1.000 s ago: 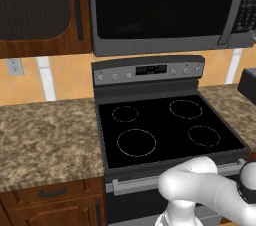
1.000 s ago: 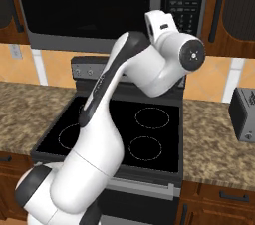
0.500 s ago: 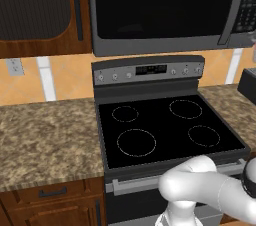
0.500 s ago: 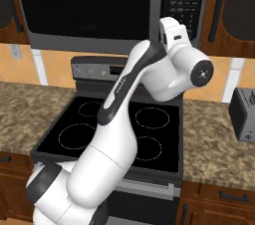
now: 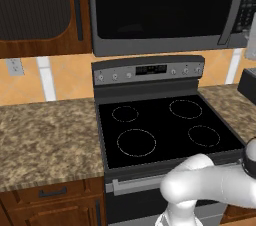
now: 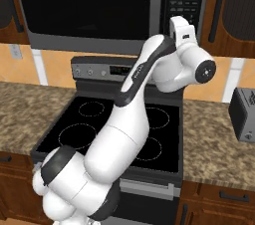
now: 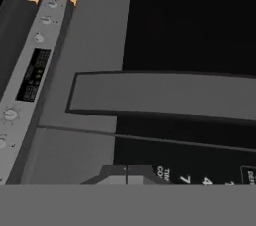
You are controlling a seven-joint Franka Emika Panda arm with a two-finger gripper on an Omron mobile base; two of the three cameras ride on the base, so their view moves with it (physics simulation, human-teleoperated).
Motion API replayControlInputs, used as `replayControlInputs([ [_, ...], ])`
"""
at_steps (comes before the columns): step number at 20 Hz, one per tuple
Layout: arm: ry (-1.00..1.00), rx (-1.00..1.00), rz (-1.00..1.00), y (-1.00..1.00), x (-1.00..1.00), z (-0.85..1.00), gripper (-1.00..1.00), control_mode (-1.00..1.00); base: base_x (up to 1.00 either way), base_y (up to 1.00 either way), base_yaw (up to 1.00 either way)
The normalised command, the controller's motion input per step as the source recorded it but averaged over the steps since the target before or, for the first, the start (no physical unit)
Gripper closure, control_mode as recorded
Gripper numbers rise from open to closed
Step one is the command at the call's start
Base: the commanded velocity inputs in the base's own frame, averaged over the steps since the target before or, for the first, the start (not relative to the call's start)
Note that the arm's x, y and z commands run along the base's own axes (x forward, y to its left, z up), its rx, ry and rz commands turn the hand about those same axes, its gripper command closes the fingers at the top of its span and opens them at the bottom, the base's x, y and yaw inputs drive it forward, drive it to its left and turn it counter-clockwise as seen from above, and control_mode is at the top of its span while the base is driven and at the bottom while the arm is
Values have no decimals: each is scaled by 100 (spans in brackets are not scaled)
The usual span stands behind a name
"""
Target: Open the microwave, place the bowl with waffle inside the microwave, then close the microwave door and turn it on.
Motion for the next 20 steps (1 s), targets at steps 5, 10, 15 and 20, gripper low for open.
replayControlInputs([
  [5,0,7,0,-31,61,0,100,-100,0,0,0],
  [10,0,6,0,-23,66,-1,100,-100,0,0,0],
  [15,-17,0,0,-1,-35,-22,100,-100,0,0,0],
  [20,-48,-1,0,25,-100,-59,100,-100,0,0,0],
])
